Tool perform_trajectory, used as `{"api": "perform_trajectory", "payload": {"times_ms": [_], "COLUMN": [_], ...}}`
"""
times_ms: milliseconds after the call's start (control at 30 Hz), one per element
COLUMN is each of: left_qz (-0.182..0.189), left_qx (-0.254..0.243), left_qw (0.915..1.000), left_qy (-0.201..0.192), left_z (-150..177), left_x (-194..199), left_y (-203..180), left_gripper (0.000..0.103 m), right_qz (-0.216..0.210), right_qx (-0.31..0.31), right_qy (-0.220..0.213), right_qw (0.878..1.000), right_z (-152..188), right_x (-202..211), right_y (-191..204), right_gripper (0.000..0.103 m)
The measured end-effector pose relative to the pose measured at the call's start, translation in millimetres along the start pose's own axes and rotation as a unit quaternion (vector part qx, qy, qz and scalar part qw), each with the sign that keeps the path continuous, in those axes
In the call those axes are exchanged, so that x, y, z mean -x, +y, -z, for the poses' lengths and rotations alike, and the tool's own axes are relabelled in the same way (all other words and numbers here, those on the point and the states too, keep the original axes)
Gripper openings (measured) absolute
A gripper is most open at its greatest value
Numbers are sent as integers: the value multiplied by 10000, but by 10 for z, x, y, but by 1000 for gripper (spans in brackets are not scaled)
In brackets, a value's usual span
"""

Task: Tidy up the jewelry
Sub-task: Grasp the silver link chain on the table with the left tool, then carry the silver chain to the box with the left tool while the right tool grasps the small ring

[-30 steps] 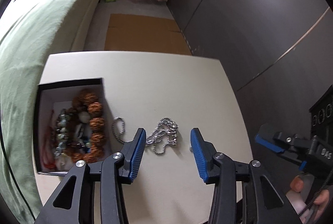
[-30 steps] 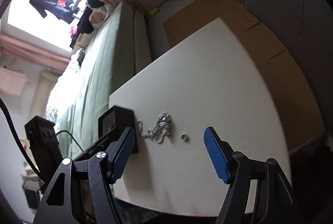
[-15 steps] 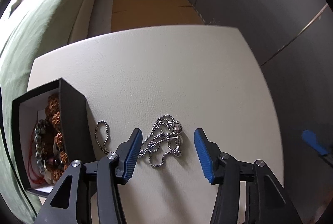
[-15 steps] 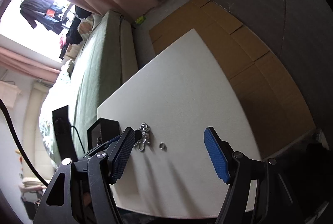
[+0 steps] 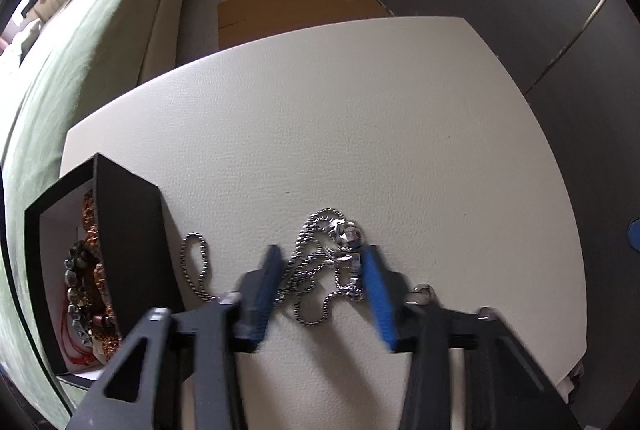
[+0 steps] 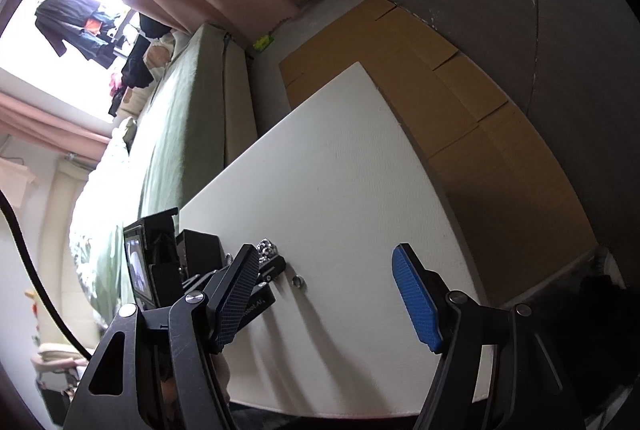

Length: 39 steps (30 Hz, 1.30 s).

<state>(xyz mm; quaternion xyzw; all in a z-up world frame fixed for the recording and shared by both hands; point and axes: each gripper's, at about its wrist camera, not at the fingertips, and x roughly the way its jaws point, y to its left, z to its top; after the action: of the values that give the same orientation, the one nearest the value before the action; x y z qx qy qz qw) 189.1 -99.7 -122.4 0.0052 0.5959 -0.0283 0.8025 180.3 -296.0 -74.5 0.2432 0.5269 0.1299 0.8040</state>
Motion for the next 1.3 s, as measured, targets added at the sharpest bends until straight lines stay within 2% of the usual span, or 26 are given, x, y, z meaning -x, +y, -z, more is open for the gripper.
{"api": "perform_trajectory", "payload": {"times_ms": [33,133,300,333,633,833,967,1133,1300], "left_qz": [5,175,391,407,482,469,399,332,244], "left_qx": [32,110,280,284,343,413,453,518,490], "left_qw": [10000,9998,9987,9985,9952,9913,9885,9848,9810], "left_qy": [19,53,-170,-226,-785,-1161,-1388,-1625,-1861], "left_z": [-7,-6,-18,-30,-97,-96,-89,-84,-77], "left_x": [6,40,215,266,945,1377,1631,1898,2157], "left_y": [35,121,262,273,527,706,786,881,928], "left_gripper": [19,17,16,8,8,8,8,8,8], "right_qz": [13,51,102,125,151,303,414,656,978], "right_qx": [13,57,210,247,593,1006,1256,1605,1964], "right_qy": [8,32,152,187,488,751,886,1024,1138], "right_qw": [10000,10000,9996,9994,9969,9916,9873,9795,9690], "right_z": [1,-1,-36,-38,42,134,180,226,289], "right_x": [-8,-27,-107,-135,-397,-640,-764,-921,-1073], "right_y": [8,37,72,84,245,435,530,620,745], "right_gripper": [70,70,70,70,69,52,36,28,27]}}
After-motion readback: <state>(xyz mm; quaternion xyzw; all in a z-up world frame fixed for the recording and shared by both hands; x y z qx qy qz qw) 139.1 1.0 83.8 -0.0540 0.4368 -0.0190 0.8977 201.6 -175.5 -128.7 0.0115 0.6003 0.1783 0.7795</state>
